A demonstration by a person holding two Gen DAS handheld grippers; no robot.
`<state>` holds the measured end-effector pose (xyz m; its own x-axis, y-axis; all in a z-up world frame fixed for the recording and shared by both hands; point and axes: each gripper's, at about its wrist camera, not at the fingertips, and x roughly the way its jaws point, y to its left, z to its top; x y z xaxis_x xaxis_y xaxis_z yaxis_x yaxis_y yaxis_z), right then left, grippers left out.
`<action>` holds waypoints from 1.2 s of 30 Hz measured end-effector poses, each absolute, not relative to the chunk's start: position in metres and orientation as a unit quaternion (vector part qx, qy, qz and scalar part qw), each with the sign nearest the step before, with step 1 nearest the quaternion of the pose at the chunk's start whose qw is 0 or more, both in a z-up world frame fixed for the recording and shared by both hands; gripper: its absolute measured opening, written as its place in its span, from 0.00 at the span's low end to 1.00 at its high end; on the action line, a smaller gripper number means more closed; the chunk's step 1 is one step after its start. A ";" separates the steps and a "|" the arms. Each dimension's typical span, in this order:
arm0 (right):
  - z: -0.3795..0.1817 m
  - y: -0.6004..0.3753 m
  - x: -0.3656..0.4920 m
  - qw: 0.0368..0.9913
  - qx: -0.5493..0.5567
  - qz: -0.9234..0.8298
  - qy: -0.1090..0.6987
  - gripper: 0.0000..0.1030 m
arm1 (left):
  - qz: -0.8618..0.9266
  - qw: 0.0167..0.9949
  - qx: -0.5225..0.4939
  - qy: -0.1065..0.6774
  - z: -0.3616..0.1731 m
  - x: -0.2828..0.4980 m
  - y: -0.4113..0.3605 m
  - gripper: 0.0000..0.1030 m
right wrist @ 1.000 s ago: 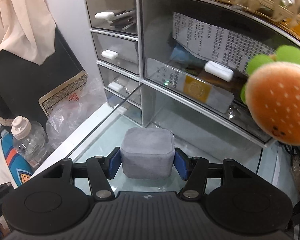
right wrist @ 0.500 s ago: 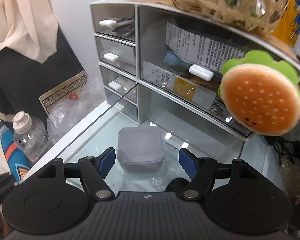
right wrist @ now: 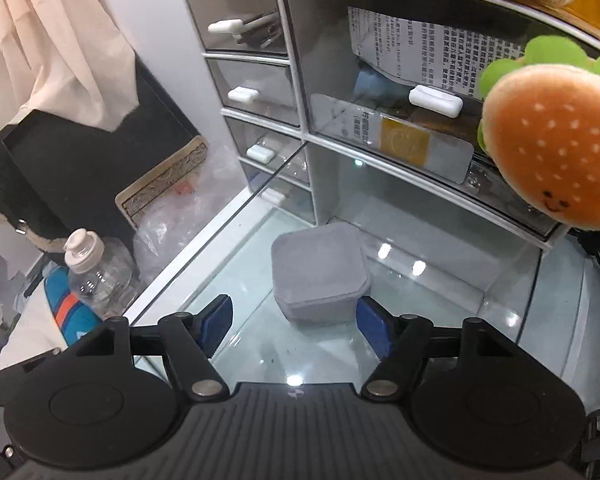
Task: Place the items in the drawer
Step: 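Withdraw the open right tool from the glass box back over the mat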
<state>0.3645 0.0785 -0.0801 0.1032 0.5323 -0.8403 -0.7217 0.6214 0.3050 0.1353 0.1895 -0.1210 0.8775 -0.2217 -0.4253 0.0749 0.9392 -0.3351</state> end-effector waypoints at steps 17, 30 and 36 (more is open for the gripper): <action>-0.036 0.057 0.338 0.778 -0.104 0.429 0.446 0.73 | -0.070 0.961 -0.138 0.231 -0.120 0.134 0.183 0.86; 0.011 -0.008 0.293 0.804 -0.101 0.414 0.414 0.73 | -0.047 0.967 -0.097 0.232 -0.115 0.127 0.165 0.86; 0.027 -0.046 0.271 0.814 -0.096 0.403 0.406 0.73 | -0.057 0.966 -0.092 0.236 -0.112 0.121 0.155 0.86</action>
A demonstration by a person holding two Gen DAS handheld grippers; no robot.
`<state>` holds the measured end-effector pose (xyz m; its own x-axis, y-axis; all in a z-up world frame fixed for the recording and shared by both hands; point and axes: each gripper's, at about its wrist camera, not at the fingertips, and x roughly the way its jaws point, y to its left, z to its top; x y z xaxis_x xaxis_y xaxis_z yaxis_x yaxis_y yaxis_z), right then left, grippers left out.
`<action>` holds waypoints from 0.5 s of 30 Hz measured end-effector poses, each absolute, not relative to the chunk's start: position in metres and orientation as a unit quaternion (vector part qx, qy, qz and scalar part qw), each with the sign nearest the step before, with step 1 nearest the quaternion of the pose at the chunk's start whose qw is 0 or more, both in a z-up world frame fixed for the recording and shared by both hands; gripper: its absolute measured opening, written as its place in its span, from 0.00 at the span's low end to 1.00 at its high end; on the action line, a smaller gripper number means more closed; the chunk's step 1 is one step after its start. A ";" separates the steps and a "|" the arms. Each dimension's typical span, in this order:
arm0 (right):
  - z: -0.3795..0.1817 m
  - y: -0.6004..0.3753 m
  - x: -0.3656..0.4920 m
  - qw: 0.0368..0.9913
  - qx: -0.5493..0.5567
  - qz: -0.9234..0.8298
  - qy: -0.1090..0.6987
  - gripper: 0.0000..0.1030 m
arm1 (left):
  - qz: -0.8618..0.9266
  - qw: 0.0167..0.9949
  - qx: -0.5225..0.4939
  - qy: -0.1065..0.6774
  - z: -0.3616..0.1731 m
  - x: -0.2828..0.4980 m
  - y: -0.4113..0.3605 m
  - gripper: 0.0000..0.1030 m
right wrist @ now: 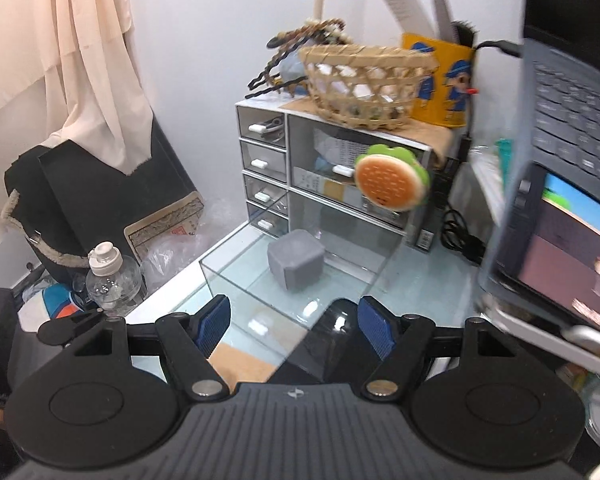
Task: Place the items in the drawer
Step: 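Withdraw the open right tool from the glass box back over the mat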
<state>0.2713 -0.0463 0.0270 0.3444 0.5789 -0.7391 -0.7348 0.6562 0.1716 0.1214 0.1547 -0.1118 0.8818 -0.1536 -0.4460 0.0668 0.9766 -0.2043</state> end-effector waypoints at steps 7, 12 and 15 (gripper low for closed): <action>0.030 -0.091 0.242 0.835 -0.086 0.386 0.382 0.78 | -0.052 0.967 -0.074 0.238 -0.111 0.116 0.140 0.86; 0.029 -0.115 0.227 0.843 -0.074 0.380 0.373 0.79 | -0.050 0.966 -0.063 0.244 -0.112 0.116 0.132 0.86; 0.030 -0.128 0.221 0.846 -0.064 0.378 0.370 0.80 | -0.051 0.966 -0.065 0.244 -0.109 0.115 0.129 0.86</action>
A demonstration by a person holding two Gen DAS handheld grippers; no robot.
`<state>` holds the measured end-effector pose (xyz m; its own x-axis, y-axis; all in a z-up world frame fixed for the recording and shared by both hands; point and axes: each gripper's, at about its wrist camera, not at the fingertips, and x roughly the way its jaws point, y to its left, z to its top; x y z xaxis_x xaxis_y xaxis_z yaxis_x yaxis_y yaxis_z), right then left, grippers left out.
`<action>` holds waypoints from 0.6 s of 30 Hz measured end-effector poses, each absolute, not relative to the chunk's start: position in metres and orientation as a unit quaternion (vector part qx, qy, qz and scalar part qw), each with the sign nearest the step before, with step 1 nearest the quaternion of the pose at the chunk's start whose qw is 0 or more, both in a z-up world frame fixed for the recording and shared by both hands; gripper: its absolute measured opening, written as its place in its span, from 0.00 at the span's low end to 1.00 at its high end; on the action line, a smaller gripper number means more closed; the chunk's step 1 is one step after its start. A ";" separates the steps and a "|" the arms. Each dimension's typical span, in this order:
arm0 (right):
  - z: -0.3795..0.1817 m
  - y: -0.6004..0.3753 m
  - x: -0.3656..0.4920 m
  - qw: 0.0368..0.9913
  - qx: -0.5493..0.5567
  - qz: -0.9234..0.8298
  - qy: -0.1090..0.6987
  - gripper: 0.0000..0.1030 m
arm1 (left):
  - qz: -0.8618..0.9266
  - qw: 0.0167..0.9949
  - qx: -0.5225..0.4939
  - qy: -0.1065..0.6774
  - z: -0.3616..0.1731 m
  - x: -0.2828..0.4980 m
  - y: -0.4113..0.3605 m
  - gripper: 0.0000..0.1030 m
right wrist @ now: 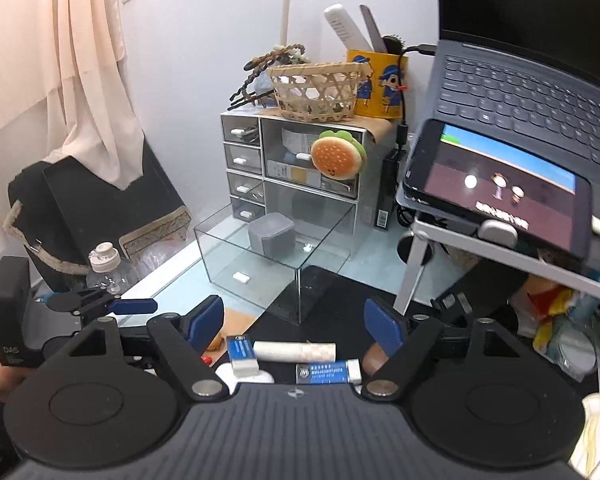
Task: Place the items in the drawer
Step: 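Withdraw the open right tool from the glass box back over the mat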
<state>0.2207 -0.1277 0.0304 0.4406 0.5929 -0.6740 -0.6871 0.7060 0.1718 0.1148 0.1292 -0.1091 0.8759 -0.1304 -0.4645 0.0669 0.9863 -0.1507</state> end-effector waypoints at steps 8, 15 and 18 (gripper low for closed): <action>0.039 -0.162 0.202 0.876 -0.027 0.362 0.317 0.95 | -0.055 0.968 -0.051 0.240 -0.104 0.108 0.117 0.86; 0.011 -0.191 0.187 0.892 0.070 0.347 0.281 0.96 | -0.058 0.969 -0.038 0.237 -0.102 0.105 0.107 0.86; -0.018 -0.203 0.180 0.896 0.138 0.315 0.281 0.96 | -0.060 0.969 -0.038 0.236 -0.101 0.104 0.105 0.86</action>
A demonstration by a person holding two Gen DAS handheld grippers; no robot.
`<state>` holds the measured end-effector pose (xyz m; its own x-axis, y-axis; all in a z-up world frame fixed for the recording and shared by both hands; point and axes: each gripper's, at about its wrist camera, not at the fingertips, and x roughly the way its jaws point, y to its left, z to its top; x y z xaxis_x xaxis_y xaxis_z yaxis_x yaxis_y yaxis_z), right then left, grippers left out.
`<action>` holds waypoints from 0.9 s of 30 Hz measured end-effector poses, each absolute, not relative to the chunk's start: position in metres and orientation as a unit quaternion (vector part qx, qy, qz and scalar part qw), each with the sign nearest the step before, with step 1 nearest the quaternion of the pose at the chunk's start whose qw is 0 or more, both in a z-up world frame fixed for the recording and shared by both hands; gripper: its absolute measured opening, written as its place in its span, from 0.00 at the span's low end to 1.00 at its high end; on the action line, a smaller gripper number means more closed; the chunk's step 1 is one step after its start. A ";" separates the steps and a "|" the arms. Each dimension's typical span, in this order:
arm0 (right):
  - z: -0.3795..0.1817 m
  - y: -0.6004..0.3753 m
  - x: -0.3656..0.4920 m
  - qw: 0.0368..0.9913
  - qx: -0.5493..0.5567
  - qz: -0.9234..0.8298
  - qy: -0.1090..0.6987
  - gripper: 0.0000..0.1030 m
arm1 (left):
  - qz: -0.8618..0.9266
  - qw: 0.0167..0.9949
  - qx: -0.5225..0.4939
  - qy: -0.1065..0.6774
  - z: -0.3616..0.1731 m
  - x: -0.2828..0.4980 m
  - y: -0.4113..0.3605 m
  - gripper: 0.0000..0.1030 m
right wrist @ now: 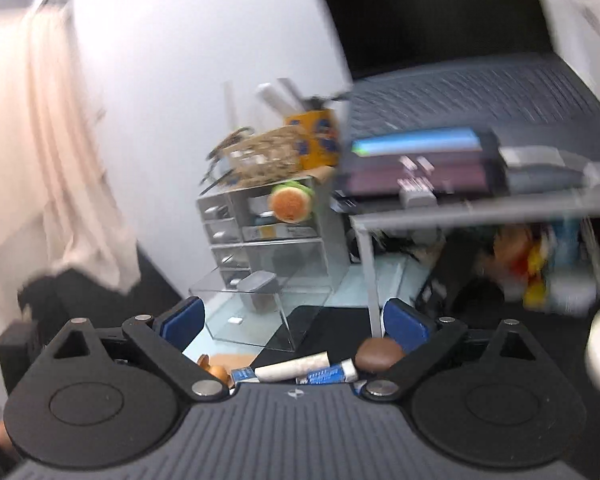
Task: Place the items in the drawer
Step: 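Withdraw the open right tool from the glass box back over the mat, then push the glass box back into the drawer unit with the left tool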
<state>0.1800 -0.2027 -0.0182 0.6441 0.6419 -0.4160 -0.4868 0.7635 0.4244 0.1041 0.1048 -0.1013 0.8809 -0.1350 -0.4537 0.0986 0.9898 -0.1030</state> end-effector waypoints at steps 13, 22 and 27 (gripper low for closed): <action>-0.067 -0.205 0.151 0.916 0.065 0.271 0.289 0.96 | -0.058 0.969 -0.033 0.239 -0.103 0.108 0.096 0.86; -0.079 -0.217 0.146 0.916 0.031 0.289 0.277 0.96 | -0.028 0.970 -0.027 0.239 -0.096 0.116 0.094 0.85; -0.088 -0.227 0.151 0.912 0.050 0.300 0.277 0.96 | 0.005 0.975 -0.031 0.219 -0.079 0.117 0.094 0.83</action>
